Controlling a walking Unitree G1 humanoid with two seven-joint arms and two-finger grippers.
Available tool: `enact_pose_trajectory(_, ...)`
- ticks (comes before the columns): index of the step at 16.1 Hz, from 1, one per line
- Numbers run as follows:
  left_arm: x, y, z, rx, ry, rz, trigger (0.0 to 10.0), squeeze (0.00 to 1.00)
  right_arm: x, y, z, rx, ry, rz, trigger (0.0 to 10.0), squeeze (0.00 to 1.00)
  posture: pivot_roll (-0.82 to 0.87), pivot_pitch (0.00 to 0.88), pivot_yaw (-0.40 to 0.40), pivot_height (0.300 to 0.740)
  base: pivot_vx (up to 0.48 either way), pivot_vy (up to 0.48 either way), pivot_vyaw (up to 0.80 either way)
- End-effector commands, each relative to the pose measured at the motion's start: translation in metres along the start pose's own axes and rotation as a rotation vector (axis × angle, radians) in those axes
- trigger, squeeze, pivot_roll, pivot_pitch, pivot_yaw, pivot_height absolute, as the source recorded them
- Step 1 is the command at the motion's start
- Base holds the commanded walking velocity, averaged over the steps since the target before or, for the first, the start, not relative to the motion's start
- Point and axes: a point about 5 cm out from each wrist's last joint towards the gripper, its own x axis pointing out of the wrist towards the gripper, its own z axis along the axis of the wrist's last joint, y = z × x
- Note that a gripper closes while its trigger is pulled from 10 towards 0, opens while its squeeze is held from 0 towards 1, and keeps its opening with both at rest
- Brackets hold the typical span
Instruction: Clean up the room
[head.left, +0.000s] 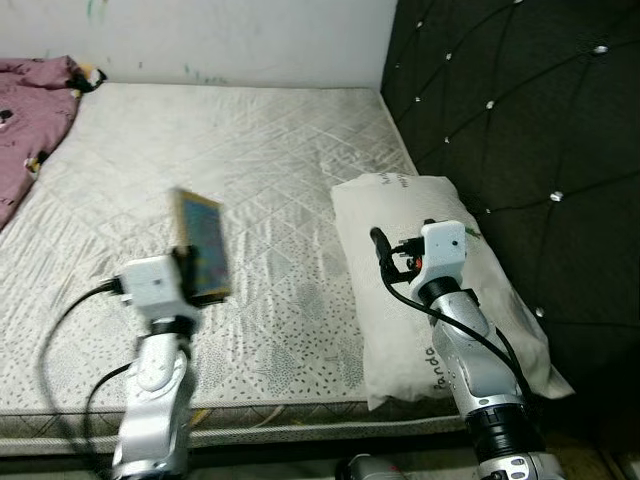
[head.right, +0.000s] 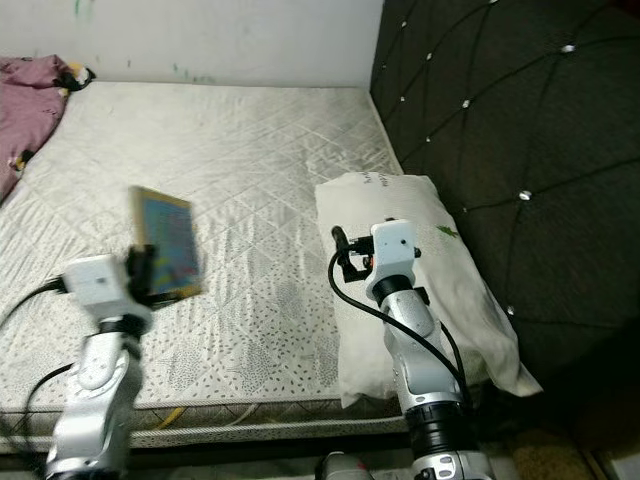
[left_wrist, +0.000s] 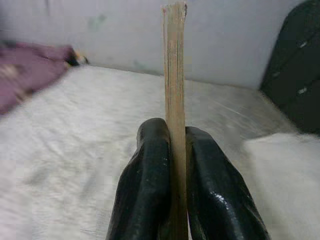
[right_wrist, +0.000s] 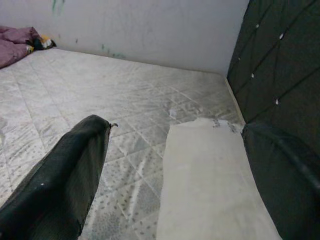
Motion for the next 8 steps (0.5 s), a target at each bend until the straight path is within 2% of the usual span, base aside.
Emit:
enact_pose_trajectory(1,-0.001,0.003,0.02,0.097,-0.125,0.004,10.0,0.0,-0.005,-0.009,-0.002,-0.037,0.002,-0.038,10.0,0.0,-0.02,0.0,-0.013,0.74,0.0,0.0,0.0)
enact_pose_trajectory(3,-0.018,0.019,0.026,0.088,-0.115,0.066,10.0,0.0,-0.018,-0.031,-0.007,-0.05,0.028,-0.097,10.0,0.0,-0.01,0.0,-0.015,0.74,0.0,0.0,0.0)
enact_pose_trajectory(6,-0.04,0.025,0.015,0.072,-0.052,0.076,10.0,0.0,-0.029,-0.045,-0.013,-0.019,0.071,-0.133,10.0,0.0,0.0,0.0,-0.02,0.74,0.0,0.0,0.0)
enact_pose_trajectory(7,-0.045,0.026,0.011,0.073,-0.039,0.088,10.0,0.0,-0.031,-0.045,-0.014,-0.022,0.079,-0.133,10.0,0.0,0.0,0.0,-0.021,0.74,0.0,0.0,0.0)
enact_pose_trajectory(8,-0.046,0.02,0.007,0.07,-0.033,0.074,10.0,0.0,-0.033,-0.044,-0.016,-0.016,0.087,-0.13,10.0,0.0,0.0,0.0,-0.022,0.74,0.0,0.0,0.0)
